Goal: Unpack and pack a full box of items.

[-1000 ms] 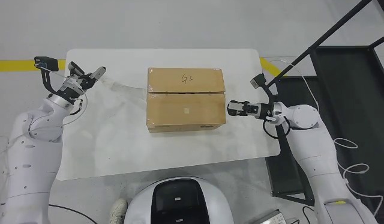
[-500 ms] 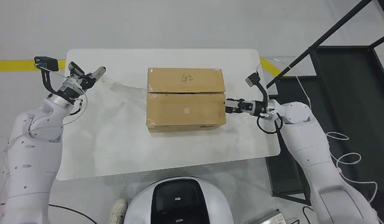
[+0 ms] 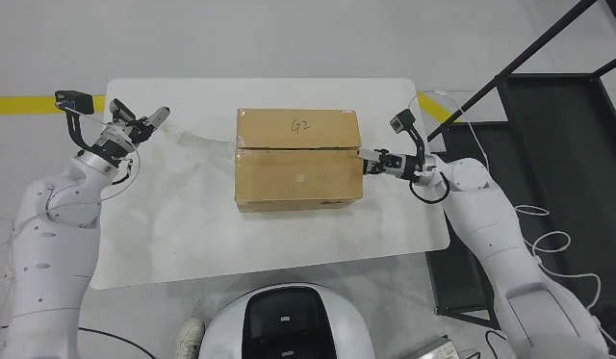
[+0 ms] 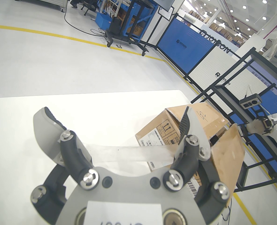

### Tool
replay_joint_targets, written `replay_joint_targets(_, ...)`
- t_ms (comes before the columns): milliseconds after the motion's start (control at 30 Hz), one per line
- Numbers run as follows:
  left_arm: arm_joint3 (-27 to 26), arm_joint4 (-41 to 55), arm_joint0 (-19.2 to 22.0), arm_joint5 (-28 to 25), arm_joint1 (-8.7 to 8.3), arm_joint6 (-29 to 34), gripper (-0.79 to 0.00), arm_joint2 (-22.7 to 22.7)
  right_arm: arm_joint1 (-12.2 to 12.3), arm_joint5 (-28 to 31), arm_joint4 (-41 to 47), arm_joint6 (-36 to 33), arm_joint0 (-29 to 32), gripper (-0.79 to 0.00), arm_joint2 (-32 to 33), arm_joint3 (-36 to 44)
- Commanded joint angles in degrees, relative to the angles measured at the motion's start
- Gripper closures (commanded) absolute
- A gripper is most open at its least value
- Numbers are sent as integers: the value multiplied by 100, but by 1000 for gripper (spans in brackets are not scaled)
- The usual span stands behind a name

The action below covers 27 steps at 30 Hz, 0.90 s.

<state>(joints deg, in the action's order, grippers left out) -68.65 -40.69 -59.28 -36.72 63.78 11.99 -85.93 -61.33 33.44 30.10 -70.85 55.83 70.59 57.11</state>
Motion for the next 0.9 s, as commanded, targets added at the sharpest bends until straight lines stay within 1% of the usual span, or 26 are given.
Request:
replay_joint_targets(0,0,0,0,0,0,0,-785,0,29,-34,184,-34,-13,-785,24,9)
replay_joint_targets(200,0,0,0,0,0,0,-785,0,163,-287,761,-287,127,-785,179,405)
replay_joint_targets(533,0,0,0,0,0,0,-785,0,388,-1043,1315,-1045,752,-785,431,1708)
replay_joint_targets(733,0,0,0,0,0,0,-785,0,501,-1456,1122,-1458,1141,-785,438,2476)
replay_joint_targets(867,0,0,0,0,0,0,-785,0,558,-1586,940,-1588,1373,-785,295,2771)
